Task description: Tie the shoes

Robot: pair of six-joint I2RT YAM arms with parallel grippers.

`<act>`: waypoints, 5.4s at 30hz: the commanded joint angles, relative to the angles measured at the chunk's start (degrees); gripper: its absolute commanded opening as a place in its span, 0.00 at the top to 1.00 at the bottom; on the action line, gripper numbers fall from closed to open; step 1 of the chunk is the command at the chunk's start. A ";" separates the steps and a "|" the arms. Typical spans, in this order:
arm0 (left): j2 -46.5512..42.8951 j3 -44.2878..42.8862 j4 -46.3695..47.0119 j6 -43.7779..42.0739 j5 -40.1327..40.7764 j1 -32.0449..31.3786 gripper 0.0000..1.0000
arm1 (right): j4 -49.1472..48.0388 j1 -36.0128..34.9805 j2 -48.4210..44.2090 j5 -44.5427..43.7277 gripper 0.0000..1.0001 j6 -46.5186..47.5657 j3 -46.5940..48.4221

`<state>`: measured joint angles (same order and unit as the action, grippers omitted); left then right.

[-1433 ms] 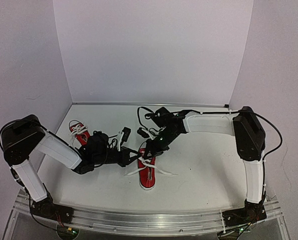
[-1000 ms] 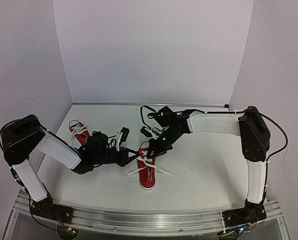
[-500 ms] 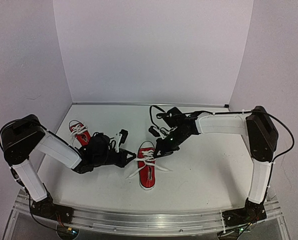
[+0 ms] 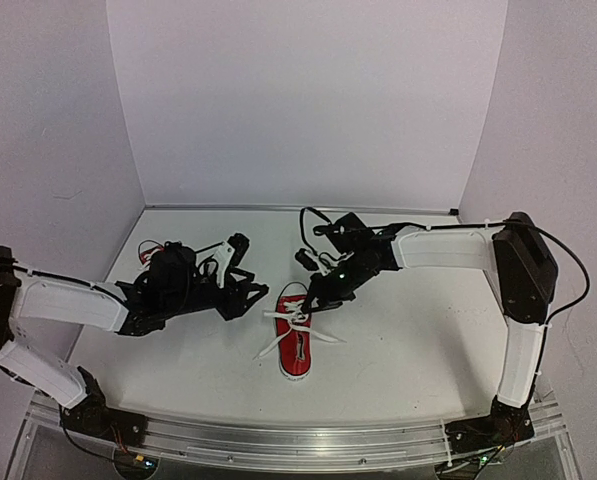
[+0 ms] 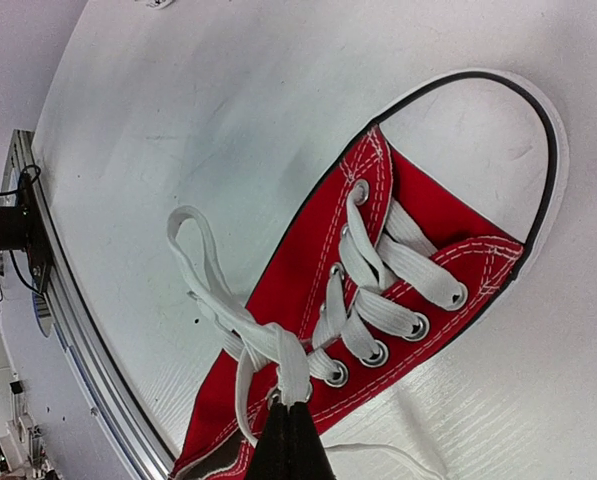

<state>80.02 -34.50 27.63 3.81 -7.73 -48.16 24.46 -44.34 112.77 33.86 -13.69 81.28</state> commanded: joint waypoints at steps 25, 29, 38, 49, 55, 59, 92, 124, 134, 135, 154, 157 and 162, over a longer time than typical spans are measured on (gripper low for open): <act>15.39 -19.88 -26.57 -50.76 -4.43 -7.21 0.80 | -1.88 1.18 -1.24 3.58 1.00 -1.60 0.67; 16.86 -21.16 -27.27 -51.66 -4.15 -7.35 0.80 | -2.02 1.17 -1.33 3.72 1.00 -1.60 0.60; 19.55 -23.15 -27.06 -52.12 -2.77 -7.69 0.77 | -2.33 1.18 -1.25 4.13 1.00 -1.83 0.21; 21.46 -24.72 -28.92 -52.92 -0.60 -8.02 0.88 | -2.69 1.18 -1.00 4.40 1.00 -2.02 0.18; 22.05 -25.69 -30.20 -53.13 0.04 -8.17 0.90 | -2.82 1.23 -1.24 4.37 1.00 -2.04 -0.17; 22.20 -25.85 -30.54 -53.30 0.47 -8.34 0.90 | -2.92 1.26 -1.24 4.37 1.00 -2.01 -0.16; 21.56 -20.93 -16.48 -45.14 4.94 -8.51 1.00 | -4.22 1.78 -2.02 5.66 1.00 -3.38 -1.27; 22.15 -14.74 -3.08 -34.68 1.35 -8.94 1.00 | -10.57 2.76 -3.96 6.28 1.00 -8.47 -5.56; 25.95 -14.23 5.68 -30.89 2.33 -8.97 1.00 | -13.47 2.76 -5.04 12.04 1.00 -9.02 -8.35; 26.29 -14.10 6.56 -30.70 2.45 -8.97 1.00 | -14.12 2.75 -5.29 12.57 1.00 -9.37 -8.72; 27.60 -11.86 11.32 -29.74 1.17 -8.97 1.00 | -18.08 7.93 -11.80 14.36 0.68 -11.60 -15.06; 27.62 -12.00 11.22 -30.03 1.10 -8.97 1.00 | -18.23 8.62 -12.69 12.33 0.69 -12.51 -16.32; 27.61 -12.16 10.94 -30.22 0.96 -8.97 1.00 | -18.60 8.99 -8.55 11.97 0.80 -12.02 -17.36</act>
<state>107.77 -46.57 36.31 -26.52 -5.93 -56.97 6.84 -35.03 101.90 46.58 -26.15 65.12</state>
